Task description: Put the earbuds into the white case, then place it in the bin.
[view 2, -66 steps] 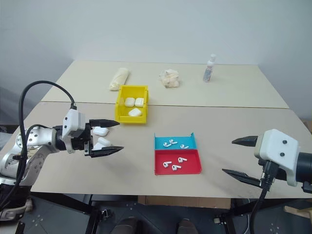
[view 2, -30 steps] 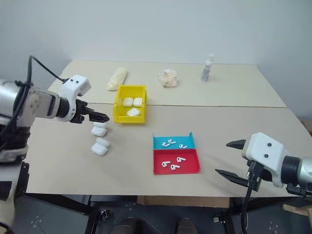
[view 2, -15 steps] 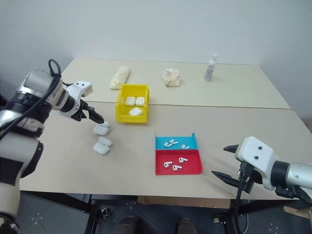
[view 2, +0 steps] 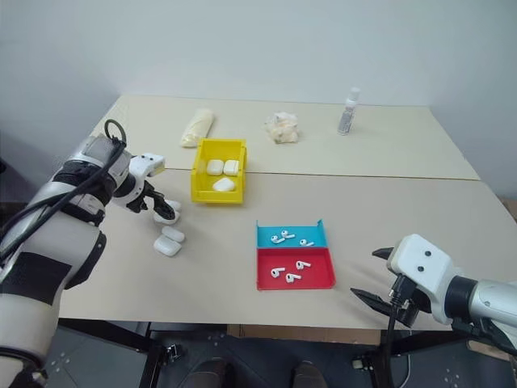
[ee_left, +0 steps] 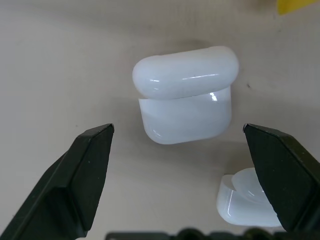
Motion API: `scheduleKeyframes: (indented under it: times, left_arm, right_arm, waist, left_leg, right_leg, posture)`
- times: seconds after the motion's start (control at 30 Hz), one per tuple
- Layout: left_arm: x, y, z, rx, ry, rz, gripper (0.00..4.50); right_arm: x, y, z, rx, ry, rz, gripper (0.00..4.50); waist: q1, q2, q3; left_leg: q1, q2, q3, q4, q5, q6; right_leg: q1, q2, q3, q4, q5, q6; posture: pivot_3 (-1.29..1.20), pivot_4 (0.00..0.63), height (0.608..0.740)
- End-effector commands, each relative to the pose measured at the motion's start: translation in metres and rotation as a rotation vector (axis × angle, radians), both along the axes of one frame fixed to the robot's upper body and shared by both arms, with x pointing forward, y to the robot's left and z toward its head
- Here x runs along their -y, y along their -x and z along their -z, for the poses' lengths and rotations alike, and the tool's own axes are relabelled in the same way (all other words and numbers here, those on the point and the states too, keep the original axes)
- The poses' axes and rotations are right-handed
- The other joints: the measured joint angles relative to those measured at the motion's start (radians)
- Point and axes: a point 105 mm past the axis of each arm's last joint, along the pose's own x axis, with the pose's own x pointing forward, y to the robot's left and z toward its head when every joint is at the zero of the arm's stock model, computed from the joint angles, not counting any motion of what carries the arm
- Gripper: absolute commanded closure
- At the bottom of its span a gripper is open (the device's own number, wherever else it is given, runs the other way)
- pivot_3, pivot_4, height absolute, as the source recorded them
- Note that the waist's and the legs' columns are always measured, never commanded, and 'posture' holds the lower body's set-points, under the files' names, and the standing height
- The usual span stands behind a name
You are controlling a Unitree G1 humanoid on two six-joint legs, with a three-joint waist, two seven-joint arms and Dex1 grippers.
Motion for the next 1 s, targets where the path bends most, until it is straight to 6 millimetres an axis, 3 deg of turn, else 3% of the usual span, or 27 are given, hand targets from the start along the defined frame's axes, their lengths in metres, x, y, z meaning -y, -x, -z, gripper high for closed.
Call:
scheduleKeyframes:
  times: [0.03, 0.87, 1.0]
  left_arm:
    - [0.001, -0.004, -0.009, 0.03, -0.014, 0.01, 0.0]
    - [0.004, -0.001, 0.02, -0.026, -0.023, 0.01, 0.0]
    - [0.003, -0.003, 0.019, -0.003, -0.025, 0.003, 0.89]
  right_arm:
    - [0.001, -0.001, -0.006, 0.032, 0.025, 0.011, 0.01]
    - [0.001, -0.003, -0.001, 0.021, 0.032, 0.027, 0.01]
    - [0.002, -0.003, 0.0, 0.02, 0.032, 0.031, 0.0]
  waist:
    - [0.0, 0.0, 0.0]
    - [-0.001, 0.0, 0.0]
    - [-0.001, 0.0, 0.0]
  left_leg:
    - [0.0, 0.0, 0.0, 0.0, 0.0, 0.0]
    - [0.0, 0.0, 0.0, 0.001, 0.0, 0.0]
    - [0.001, 0.0, 0.0, 0.001, 0.0, 0.0]
  right_leg:
    - [0.0, 0.0, 0.0, 0.0, 0.0, 0.0]
    - [0.0, 0.0, 0.0, 0.001, 0.0, 0.0]
    - [0.0, 0.0, 0.0, 0.001, 0.0, 0.0]
  posture:
    - [0.0, 0.15, 0.74]
    - [0.0, 0.15, 0.74]
    - [0.0, 0.15, 0.74]
